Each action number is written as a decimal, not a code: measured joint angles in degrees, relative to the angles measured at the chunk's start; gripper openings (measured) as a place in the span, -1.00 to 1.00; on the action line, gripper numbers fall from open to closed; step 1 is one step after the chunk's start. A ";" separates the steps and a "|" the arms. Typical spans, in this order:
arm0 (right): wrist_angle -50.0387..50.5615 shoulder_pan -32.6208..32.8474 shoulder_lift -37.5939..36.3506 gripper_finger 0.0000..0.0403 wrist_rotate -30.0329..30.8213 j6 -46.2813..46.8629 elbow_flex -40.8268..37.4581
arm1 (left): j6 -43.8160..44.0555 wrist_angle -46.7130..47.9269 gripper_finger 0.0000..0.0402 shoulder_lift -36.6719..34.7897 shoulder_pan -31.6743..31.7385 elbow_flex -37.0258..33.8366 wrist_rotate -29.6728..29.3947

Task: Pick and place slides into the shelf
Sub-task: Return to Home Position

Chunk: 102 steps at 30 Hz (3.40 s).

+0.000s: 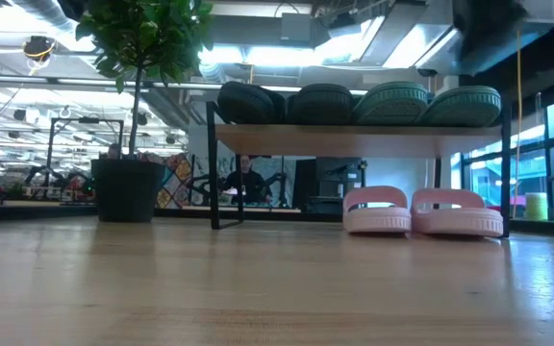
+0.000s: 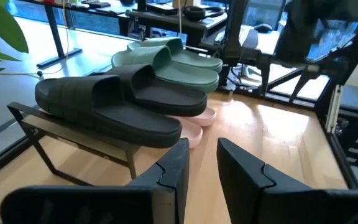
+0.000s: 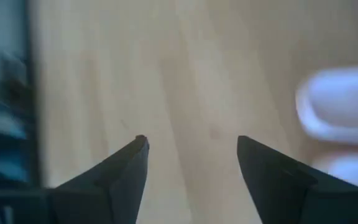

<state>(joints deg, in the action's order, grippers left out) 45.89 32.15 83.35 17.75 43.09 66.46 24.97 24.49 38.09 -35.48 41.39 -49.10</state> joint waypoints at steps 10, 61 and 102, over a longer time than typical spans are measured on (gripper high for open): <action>-23.24 -9.23 -12.59 0.22 -1.34 -26.74 -0.19 | -3.14 -6.45 -0.62 0.36 3.98 0.00 3.57; -40.55 -43.51 -75.56 0.22 -2.33 -40.67 -44.02 | -23.29 -7.64 -0.62 -33.91 11.47 -11.77 5.10; -44.87 -45.43 -83.28 0.22 -4.23 -38.92 -57.31 | -17.94 -10.03 -0.62 -37.88 12.57 -28.61 5.49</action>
<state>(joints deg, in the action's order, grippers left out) 1.02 -13.28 0.08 13.52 4.17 9.15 7.03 14.46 0.21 -22.92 12.78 -43.61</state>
